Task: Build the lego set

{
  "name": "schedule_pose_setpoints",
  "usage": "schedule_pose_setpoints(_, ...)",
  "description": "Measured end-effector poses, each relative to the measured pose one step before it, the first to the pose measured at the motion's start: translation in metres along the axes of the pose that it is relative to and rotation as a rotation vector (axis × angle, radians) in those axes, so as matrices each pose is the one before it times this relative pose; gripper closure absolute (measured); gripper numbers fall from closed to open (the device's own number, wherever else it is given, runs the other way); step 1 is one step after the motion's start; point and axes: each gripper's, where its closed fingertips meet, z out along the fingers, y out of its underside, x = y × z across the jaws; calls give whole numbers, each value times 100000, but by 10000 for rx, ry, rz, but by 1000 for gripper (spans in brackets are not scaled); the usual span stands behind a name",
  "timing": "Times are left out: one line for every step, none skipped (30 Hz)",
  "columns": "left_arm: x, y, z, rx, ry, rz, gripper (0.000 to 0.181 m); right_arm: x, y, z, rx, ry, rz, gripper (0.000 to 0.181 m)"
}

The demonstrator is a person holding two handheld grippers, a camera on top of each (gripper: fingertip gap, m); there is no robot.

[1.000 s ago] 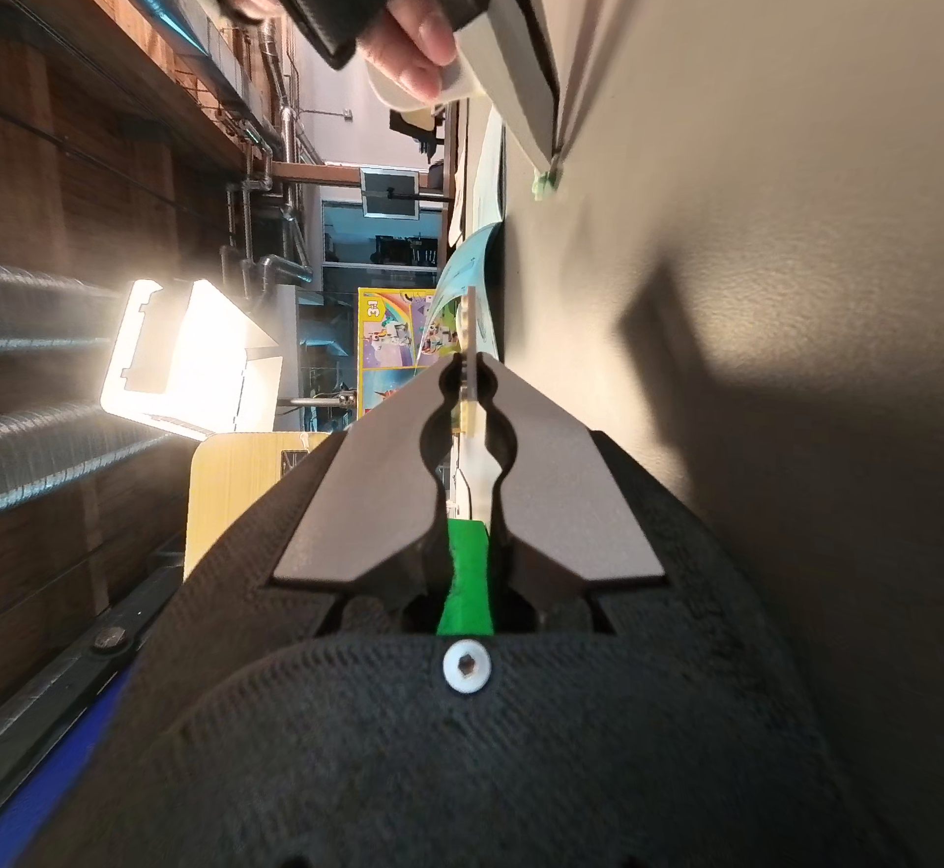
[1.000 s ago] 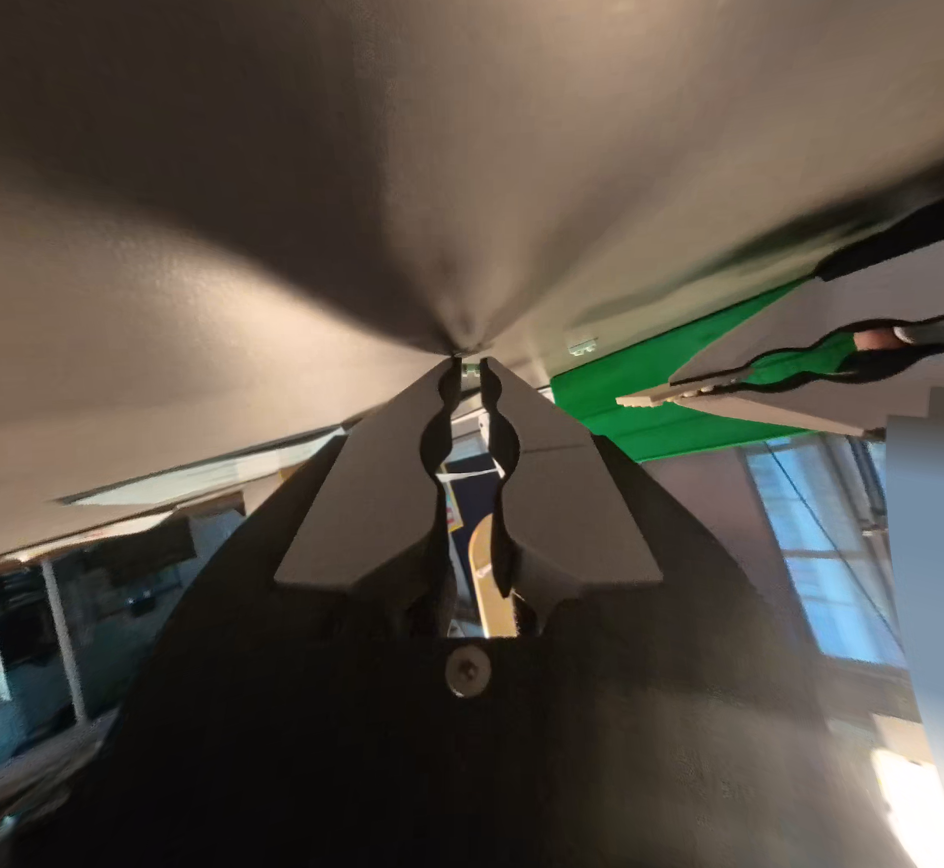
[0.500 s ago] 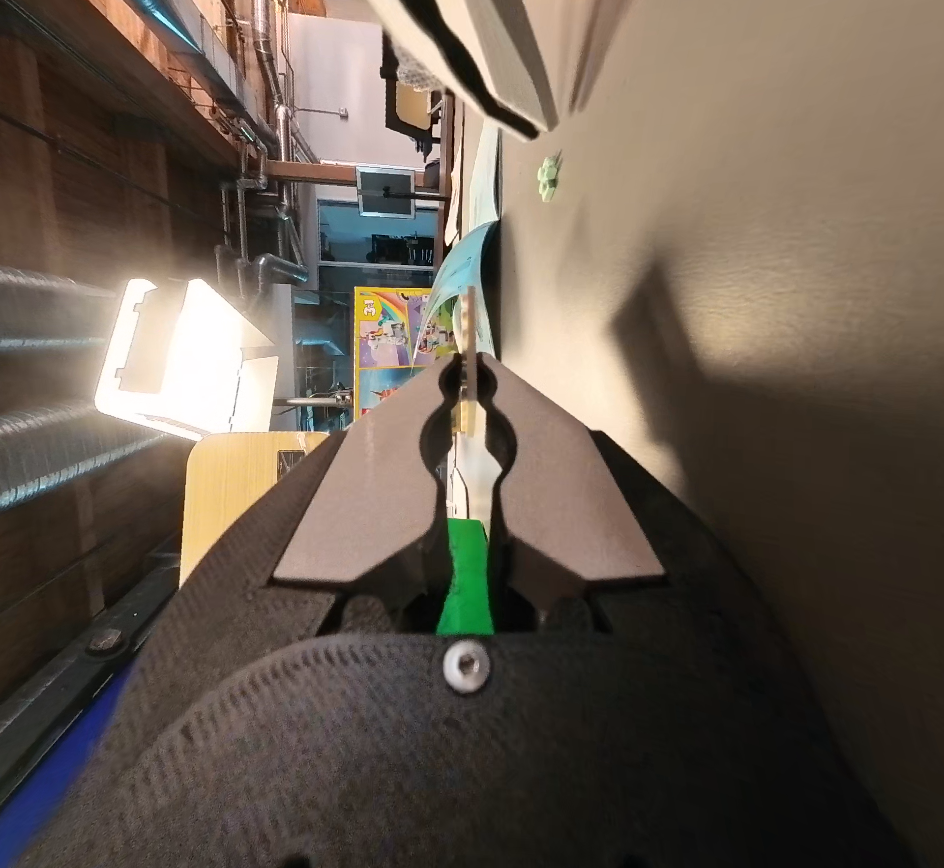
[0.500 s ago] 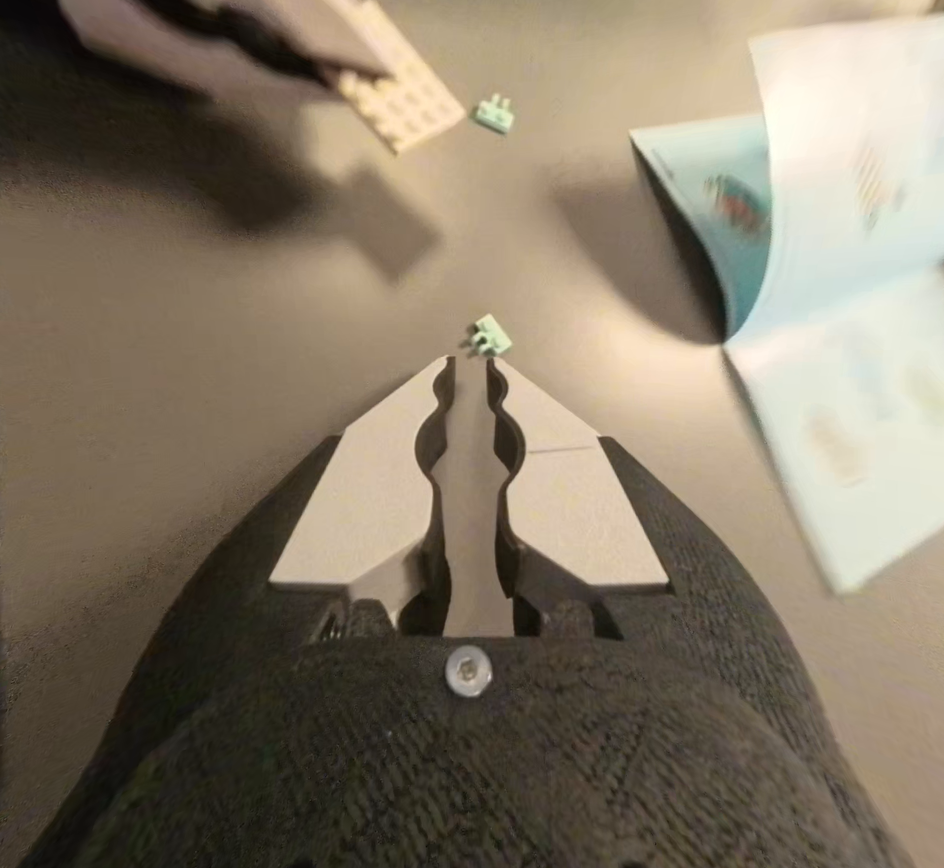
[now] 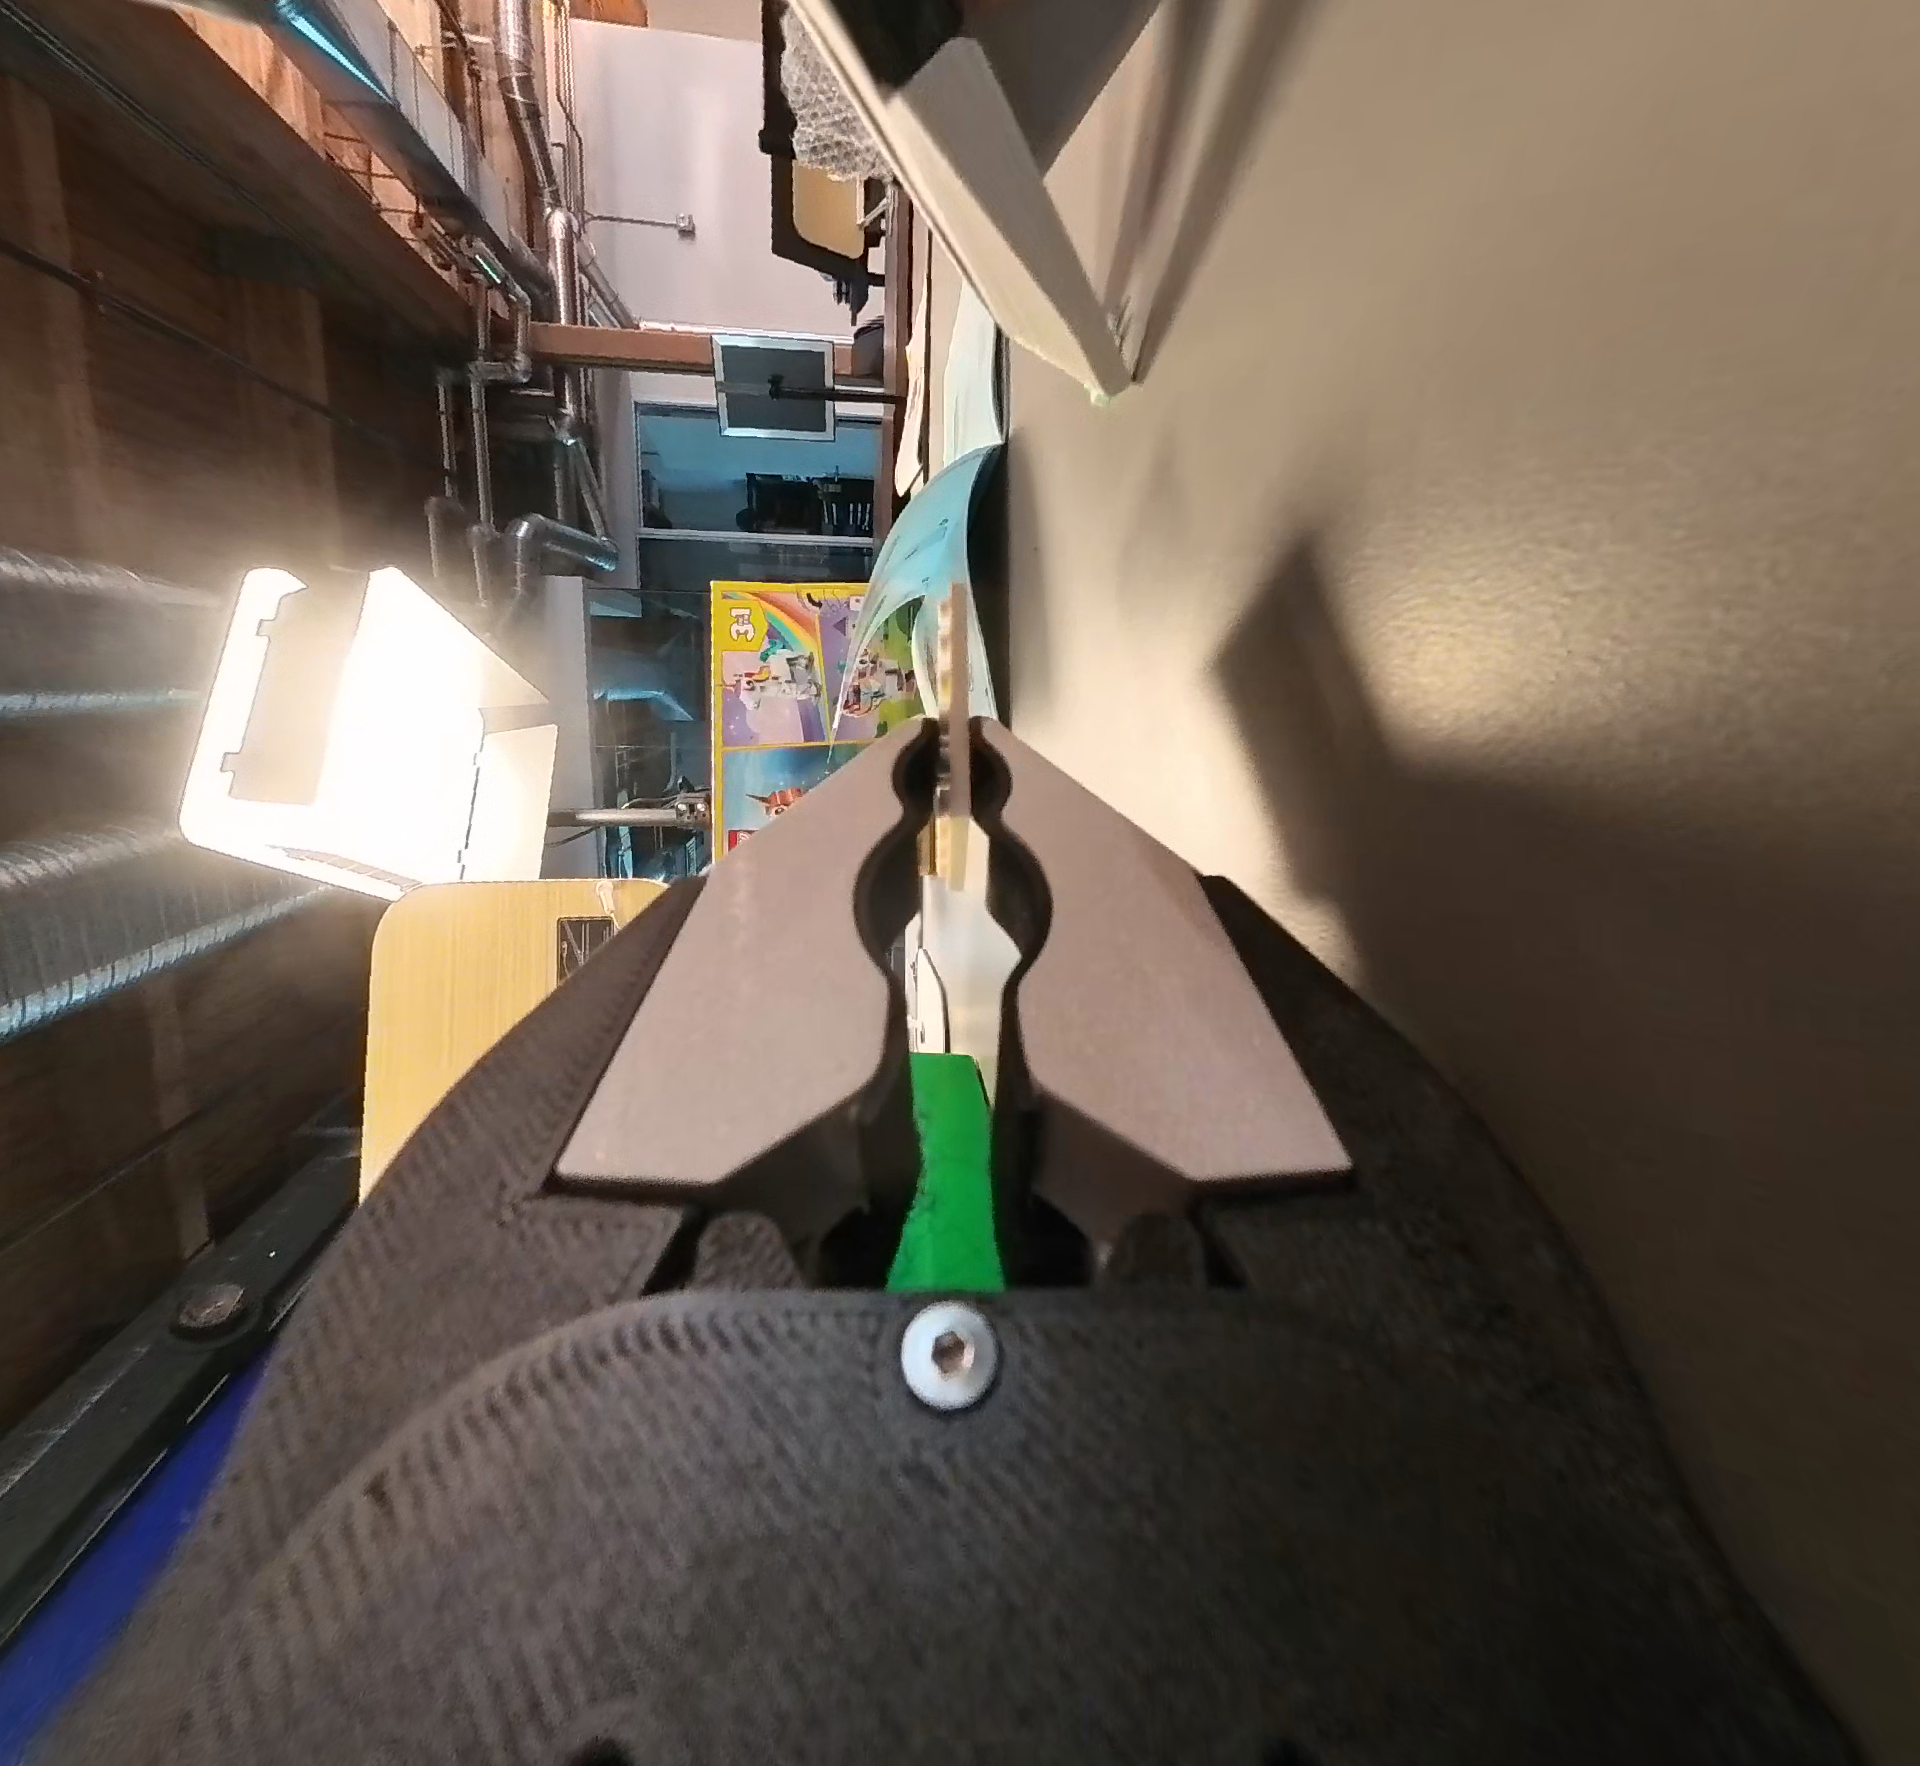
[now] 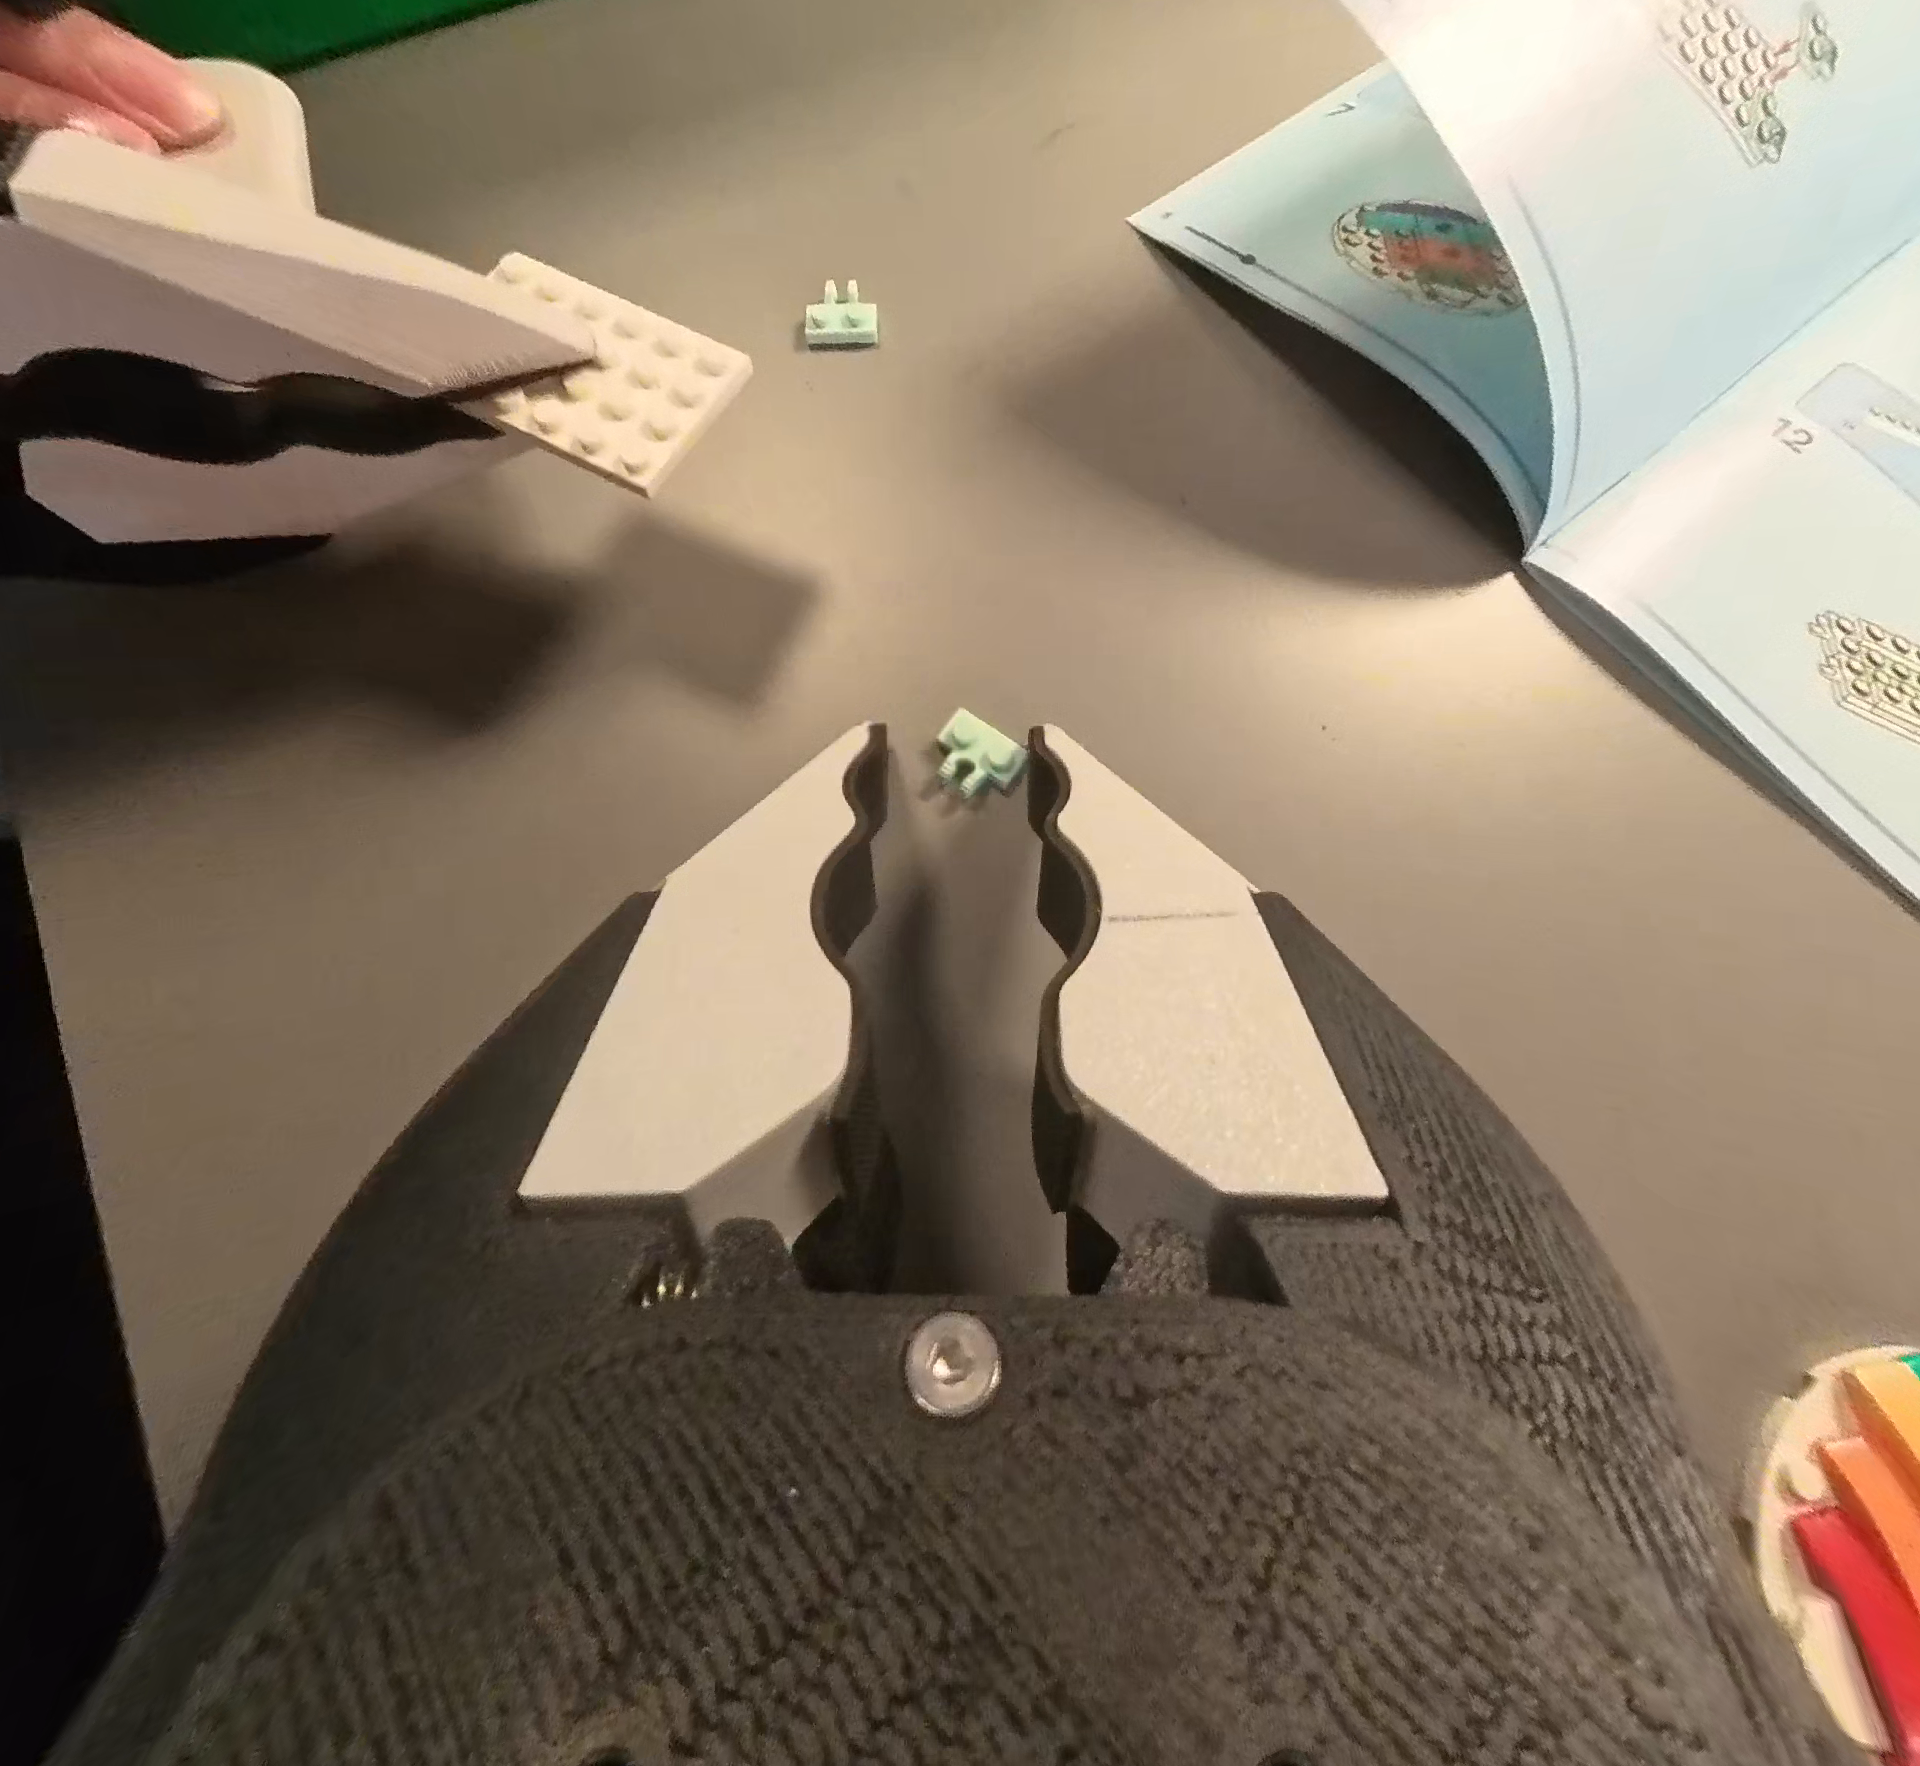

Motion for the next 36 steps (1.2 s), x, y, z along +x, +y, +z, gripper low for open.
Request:
schedule_pose_setpoints(27,5,6,4,14,1,177,-9,38,-17,-61,89,14,154)
schedule_pose_setpoints(12,-9,4,6,8,0,177,121,92,-87,-90,213,-7,151)
schedule_pose_setpoints(20,-8,-5,7,10,-6,177,219,99,-145,-58,286,-3,149)
schedule_pose_setpoints(17,-5,-8,5,15,-8,177,212,123,-168,-46,256,42,148)
schedule_pose_setpoints(10,-1,9,-1,7,-3,177,89,148,-150,-21,141,116,148)
schedule_pose_setpoints(18,-3,10,1,13,-1,177,-59,151,-126,-14,15,209,149)
schedule_pose_setpoints(28,-3,12,1,14,0,177,-150,135,-101,-7,-65,242,150)
schedule_pose_setpoints(27,-2,3,2,13,1,177,-122,37,-79,41,-49,181,150)
schedule_pose_setpoints(21,-22,4,8,16,4,177,-62,25,-48,20,-31,108,151)
schedule_pose_setpoints(33,-17,-4,8,12,7,177,-80,-21,15,25,-50,56,151)
schedule_pose_setpoints(35,-20,14,7,21,6,177,-69,-82,85,41,-65,30,153)
schedule_pose_setpoints(41,1,11,-1,22,11,177,-67,-114,128,50,-74,-2,154)
schedule_pose_setpoints(27,2,15,-10,7,16,177,-82,-135,155,48,-95,9,156)
schedule_pose_setpoints(12,-4,14,-7,8,11,177,-70,-149,171,34,-81,-5,158)
schedule_pose_setpoints(11,30,2,-16,5,5,177,-47,-116,149,20,-53,-39,160)
schedule_pose_setpoints(-16,32,8,-19,-10,-1,177,-40,-90,125,16,-36,-44,161)
schedule_pose_setpoints(-7,19,5,-8,-2,-10,177,-31,-60,104,3,-24,-76,162)
schedule_pose_setpoints(-4,-2,6,-1,5,-13,177,-38,-29,68,-11,-21,-106,162)
schedule_pose_setpoints(3,-10,-4,9,1,0,177,-37,-10,39,-22,-18,-119,162)
schedule_pose_setpoints(14,-27,8,13,8,11,177,19,23,14,-38,10,-157,163)
schedule_pose_setpoints(19,-35,-10,15,4,15,177,-12,46,-1,-53,-15,-220,166)
schedule_pose_setpoints(-13,-45,-7,22,-10,18,177,-44,18,-2,-37,-69,-198,166)
schedule_pose_setpoints(-34,-54,-22,30,-22,13,177,-52,1,7,-59,-151,-222,167)
schedule_pose_setpoints(-55,-68,-26,41,-30,3,177,-118,-30,24,-71,-307,-376,167)
schedule_pose_setpoints(-72,-140,-60,85,-37,-5,177,-34,-302,-22,90,-299,-444,167)
schedule_pose_setpoints(-41,-228,-88,126,-18,1,177,-309,-819,-162,414,-514,-431,167)
schedule_pose_setpoints(-82,-257,-121,146,-60,26,177,-678,-1098,-227,517,-814,-325,167)
schedule_pose_setpoints(-137,-251,-126,138,-91,41,177,-763,-1149,-236,501,-885,-301,167)
schedule_pose_setpoints(-71,-198,-100,110,-57,34,177,-762,-1025,-198,400,-872,-362,168)
schedule_pose_setpoints(-25,-183,-85,102,-18,25,177,-673,-725,-87,196,-796,-365,168)
schedule_pose_setpoints(-53,-171,-75,99,-39,20,177,-410,-420,61,-3,-619,-354,168)
schedule_pose_setpoints(-41,-178,-64,102,-25,15,177,-291,-237,148,-93,-523,-358,168)
schedule_pose_setpoints(42,-127,-28,76,18,17,177,112,-128,172,-142,-264,-284,168)
schedule_pose_setpoints(-47,-95,-35,52,-32,27,178,9,-40,162,-184,-338,-208,167)
schedule_pose_setpoints(-65,-88,-27,38,-43,18,178,26,-105,108,-130,-318,-112,167)
schedule_pose_setpoints(-10,-54,-21,27,-13,9,178,6,-93,87,-112,-315,-83,167)
